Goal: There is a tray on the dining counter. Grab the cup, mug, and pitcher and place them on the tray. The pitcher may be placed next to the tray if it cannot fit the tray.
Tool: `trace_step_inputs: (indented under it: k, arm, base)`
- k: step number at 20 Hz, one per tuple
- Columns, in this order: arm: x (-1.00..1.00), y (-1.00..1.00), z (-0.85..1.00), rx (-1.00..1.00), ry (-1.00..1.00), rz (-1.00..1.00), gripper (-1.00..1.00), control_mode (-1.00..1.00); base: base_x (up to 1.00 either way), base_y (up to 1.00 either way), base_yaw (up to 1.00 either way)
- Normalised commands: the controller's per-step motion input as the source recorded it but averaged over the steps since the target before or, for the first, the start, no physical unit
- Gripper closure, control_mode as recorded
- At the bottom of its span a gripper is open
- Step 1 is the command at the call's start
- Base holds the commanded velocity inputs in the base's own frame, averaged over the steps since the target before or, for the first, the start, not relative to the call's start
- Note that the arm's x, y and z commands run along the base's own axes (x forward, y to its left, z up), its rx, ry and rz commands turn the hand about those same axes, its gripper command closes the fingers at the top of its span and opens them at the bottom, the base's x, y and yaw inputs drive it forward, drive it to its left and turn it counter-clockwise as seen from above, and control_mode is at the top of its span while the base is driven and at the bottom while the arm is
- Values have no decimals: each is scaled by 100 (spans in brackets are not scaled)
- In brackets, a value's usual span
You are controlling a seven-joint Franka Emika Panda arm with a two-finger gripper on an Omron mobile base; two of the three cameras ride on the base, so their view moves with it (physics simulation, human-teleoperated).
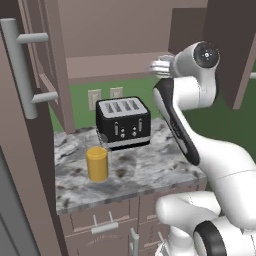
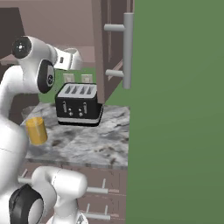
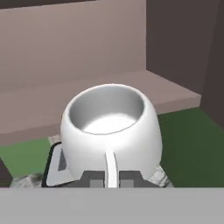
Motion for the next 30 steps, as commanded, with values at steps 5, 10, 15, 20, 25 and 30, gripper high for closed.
trace_step_inputs:
  k: [5, 10, 15, 20, 25, 30]
  arm:
    - [-100, 13, 1, 5, 21, 1, 100, -100]
    - [-100, -3, -35, 0, 1, 1, 100, -100]
    - [-100, -12, -20, 0, 0, 2, 100, -100]
    - [-99, -9, -9, 0, 0, 4, 100, -100]
    - [-35, 0, 0, 0, 0, 1, 100, 100]
    - [0, 0, 0, 0, 0, 0, 100, 100]
  base:
    - [0, 0, 0]
    - [0, 0, 0]
    - [0, 0, 0]
    - [0, 0, 0]
    - [-28, 0, 10]
    - [-100, -17, -2]
